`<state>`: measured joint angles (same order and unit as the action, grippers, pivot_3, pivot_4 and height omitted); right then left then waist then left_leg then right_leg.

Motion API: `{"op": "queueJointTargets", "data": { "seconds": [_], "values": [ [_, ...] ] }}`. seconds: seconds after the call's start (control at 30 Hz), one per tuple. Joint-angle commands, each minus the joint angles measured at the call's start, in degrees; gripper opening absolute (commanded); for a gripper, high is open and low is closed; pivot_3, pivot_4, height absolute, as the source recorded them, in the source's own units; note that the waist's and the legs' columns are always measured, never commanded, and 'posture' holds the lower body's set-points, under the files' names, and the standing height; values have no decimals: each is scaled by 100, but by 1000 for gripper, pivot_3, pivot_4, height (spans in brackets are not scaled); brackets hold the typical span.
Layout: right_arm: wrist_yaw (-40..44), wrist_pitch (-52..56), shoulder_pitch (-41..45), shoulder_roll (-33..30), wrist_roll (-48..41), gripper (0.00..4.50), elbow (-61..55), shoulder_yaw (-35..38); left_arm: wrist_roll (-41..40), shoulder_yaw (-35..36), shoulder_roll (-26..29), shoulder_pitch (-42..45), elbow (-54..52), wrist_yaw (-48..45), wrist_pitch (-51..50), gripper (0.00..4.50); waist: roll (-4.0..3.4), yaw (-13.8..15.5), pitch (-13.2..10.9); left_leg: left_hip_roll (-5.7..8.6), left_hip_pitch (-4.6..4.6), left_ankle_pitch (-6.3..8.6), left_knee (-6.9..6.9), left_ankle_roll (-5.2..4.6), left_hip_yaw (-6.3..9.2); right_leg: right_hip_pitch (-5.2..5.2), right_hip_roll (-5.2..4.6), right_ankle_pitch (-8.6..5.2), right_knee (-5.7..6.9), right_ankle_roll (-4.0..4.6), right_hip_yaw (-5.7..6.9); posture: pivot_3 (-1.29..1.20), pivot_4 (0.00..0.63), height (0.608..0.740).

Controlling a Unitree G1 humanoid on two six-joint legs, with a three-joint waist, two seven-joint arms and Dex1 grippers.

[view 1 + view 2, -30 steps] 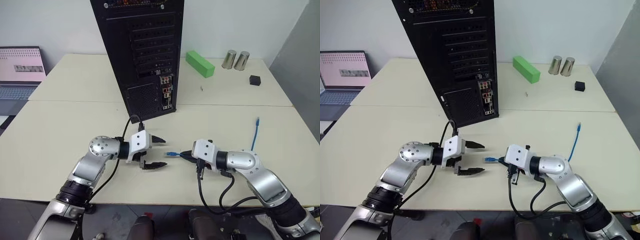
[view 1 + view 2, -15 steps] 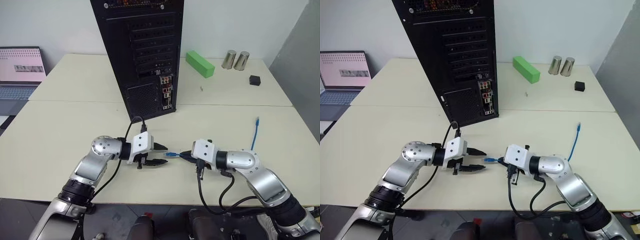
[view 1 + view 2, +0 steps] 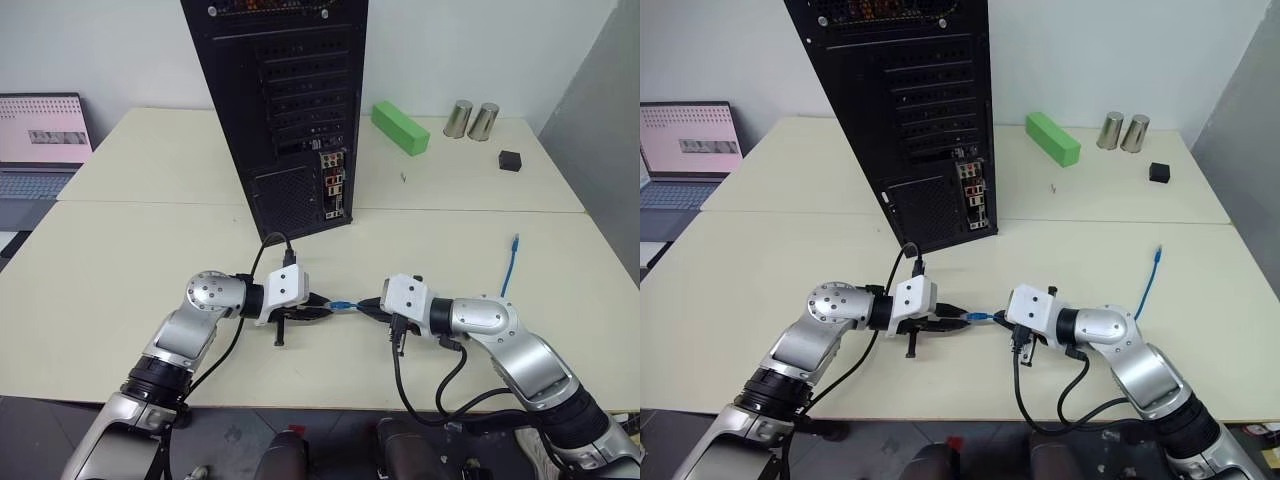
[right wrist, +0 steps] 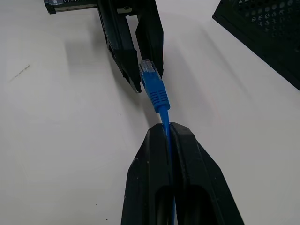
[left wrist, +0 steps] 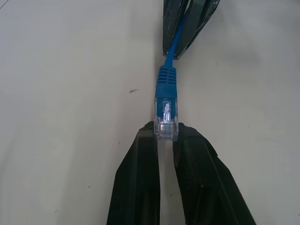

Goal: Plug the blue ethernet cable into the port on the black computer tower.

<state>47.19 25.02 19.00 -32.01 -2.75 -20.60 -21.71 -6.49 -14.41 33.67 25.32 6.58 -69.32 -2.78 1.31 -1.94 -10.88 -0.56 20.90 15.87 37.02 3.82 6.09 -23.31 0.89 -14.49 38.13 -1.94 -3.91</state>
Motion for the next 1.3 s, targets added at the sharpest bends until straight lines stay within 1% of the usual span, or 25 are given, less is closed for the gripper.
{"op": "queueJointTargets", "data": {
  "seconds": [0.03, 0.17, 0.2, 0.23, 0.43, 0.5, 0.53, 0.57, 0.63, 0.7, 0.77, 0.87, 1.03, 1.3],
  "values": [
    [107, 74, 136, 58, -101, 0, -340, -11, -19, 0, -34, 54, -72, 5, 199, 220, 0, 0, 0, 0, 0, 0, 0, 0, 0, 0, 0, 0, 0, 0, 0, 0, 150, 740],
    [201, 151, 98, 25, -248, 0, -422, 52, -13, 27, -26, 20, -44, 4, 367, 220, 0, 0, 0, 0, 0, 0, 0, 0, 0, 0, 0, 0, 0, 0, 0, 0, 150, 740],
    [238, 151, 88, 0, -268, 487, -432, 54, -5, 32, -15, 5, -31, -2, 445, 220, 0, 1, 0, 0, 0, 0, 0, 0, 0, 0, 0, 0, 0, 0, 0, 0, 150, 740],
    [274, 170, 86, -30, -302, 589, -450, 91, 18, 43, -1, -29, -19, 15, 577, 220, 0, 0, 0, 0, 0, 0, 0, 0, 0, 0, 0, 0, -1, 0, 0, 0, 150, 740],
    [476, 387, 62, -328, -638, 1967, -610, 519, 119, 106, -3, -180, 34, 171, 1375, 220, 0, 6, 0, 0, 0, 0, 0, 0, 0, 0, -2, 0, -1, 0, 0, 0, 150, 740],
    [558, 774, -30, -427, -1086, 2528, -781, 904, 257, 135, -22, -215, 66, 344, 1999, 220, 0, 8, 0, 1, 1, 0, 1, 0, 0, 0, -3, 0, -1, 0, 0, 0, 150, 740],
    [511, 1012, -84, -376, -1363, 2721, -871, 1128, 406, 137, -12, -206, 146, 476, 2445, 220, 0, 14, 0, 1, 0, 0, 1, 0, 1, 1, -4, 0, -1, 0, 0, 0, 150, 740],
    [463, 1190, -115, -335, -1560, 3045, -939, 1274, 511, 131, -2, -193, 226, 573, 2768, 220, 0, 16, 0, 1, 1, 0, 1, 0, 2, 1, -5, 1, -3, 1, 0, 0, 150, 740],
    [286, 1703, -185, -120, -2119, 3468, -1094, 1616, 858, 159, 4, -104, 537, 946, 3683, 220, 0, 11, 0, 0, 0, 0, 0, 0, 2, 1, -5, 2, -1, 3, 0, 0, 150, 740],
    [11, 2304, -289, 218, -2730, 3487, -1173, 1943, 1552, 301, -5, 69, 970, 1730, 5006, 220, 0, 13, 1, -3, 0, 0, -1, 0, 5, 1, -4, 3, -1, 4, 2, 0, 150, 740],
    [-218, 2649, -325, 477, -3104, 3487, -1195, 2138, 2080, 393, -30, 193, 1263, 2352, 5907, 220, 0, 18, 1, -6, 1, 0, 0, 0, 7, 1, -4, 13, -2, 21, 3, 0, 150, 740],
    [-530, 3039, -300, 772, -3529, 3487, -1165, 2297, 2537, 483, -101, 266, 1575, 3033, 6573, 219, -1, 18, 2, 0, 0, 0, 1, 0, 2, 2, -5, 21, -3, 24, -1, 0, 150, 740],
    [-863, 3240, -221, 1033, -3822, 3487, -1096, 2258, 3037, 482, -159, 265, 1721, 3759, 6985, 219, -2, 14, 3, 2, 2, 0, 1, 0, 0, 3, -7, 21, -5, 19, 0, 0, 150, 740],
    [-982, 3153, -73, 1120, -3880, 3487, -872, 2100, 3418, 395, -110, 338, 1790, 4410, 6999, 219, -3, 9, 4, 1, 0, -1, 0, -1, 2, 2, -5, 11, -1, 2, 3, 0, 150, 740]
  ]
}}
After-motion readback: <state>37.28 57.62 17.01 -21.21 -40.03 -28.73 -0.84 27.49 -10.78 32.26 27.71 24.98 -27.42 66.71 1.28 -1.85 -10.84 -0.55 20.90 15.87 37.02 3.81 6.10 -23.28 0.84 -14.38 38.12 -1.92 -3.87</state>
